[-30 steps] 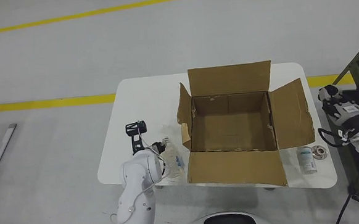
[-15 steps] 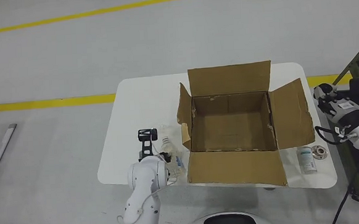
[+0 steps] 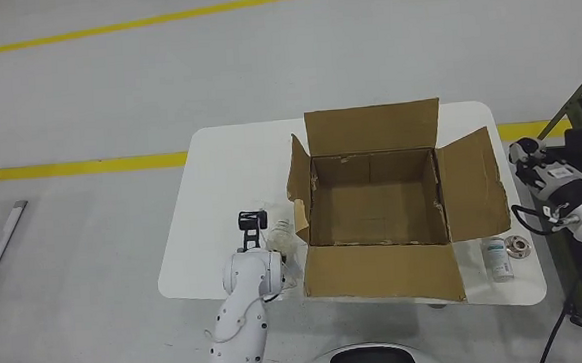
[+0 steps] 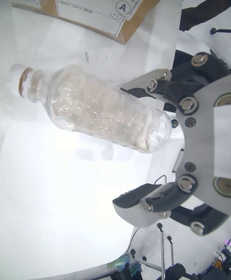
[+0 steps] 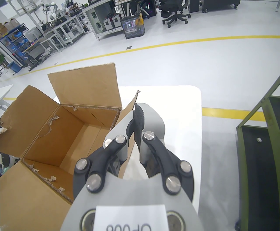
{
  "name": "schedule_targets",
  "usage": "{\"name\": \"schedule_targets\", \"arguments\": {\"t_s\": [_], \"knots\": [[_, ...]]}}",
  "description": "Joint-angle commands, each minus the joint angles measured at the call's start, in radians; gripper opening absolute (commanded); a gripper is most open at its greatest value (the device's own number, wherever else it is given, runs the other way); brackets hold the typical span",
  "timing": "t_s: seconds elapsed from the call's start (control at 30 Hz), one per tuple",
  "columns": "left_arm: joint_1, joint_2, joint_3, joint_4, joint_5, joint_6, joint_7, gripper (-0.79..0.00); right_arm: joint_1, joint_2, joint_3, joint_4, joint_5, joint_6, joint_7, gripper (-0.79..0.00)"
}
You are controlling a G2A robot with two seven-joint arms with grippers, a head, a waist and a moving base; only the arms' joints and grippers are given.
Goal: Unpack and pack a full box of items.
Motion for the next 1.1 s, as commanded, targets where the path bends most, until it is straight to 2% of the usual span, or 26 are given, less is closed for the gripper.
{"name": "schedule_targets", "arguments": {"t_s": [0.0,0.37,0.8,0.93,1.0,1.03,1.07], "knots": [[-0.004,0.0,0.004,0.006,-0.001,-0.014,0.005,0.0,-0.001,0.001,-0.002,0.0,0.001,0.003,0.001,-0.785],[0.008,0.006,0.023,-0.019,0.006,-0.165,0.045,0.0,-0.004,0.004,-0.006,-0.001,0.011,0.018,0.002,-0.785],[0.004,0.006,0.015,0.012,-0.063,-0.204,0.03,0.0,-0.005,0.008,-0.025,-0.001,0.001,0.021,-0.015,-0.785],[-0.005,0.002,0.004,0.028,-0.129,-0.176,0.025,0.0,-0.007,0.009,-0.027,-0.003,0.002,0.026,-0.018,-0.785],[-0.012,0.002,0.0,0.036,-0.147,-0.166,0.011,-0.151,-0.011,0.01,-0.024,-0.008,-0.001,0.026,-0.021,-0.785],[-0.017,0.002,0.002,0.044,-0.145,-0.164,0.005,-0.382,-0.012,0.01,-0.022,-0.01,-0.002,0.027,-0.022,-0.785],[-0.02,0.001,0.002,0.051,-0.147,-0.16,0.003,-0.434,-0.014,0.011,-0.02,-0.012,-0.002,0.028,-0.022,-0.785]]}}
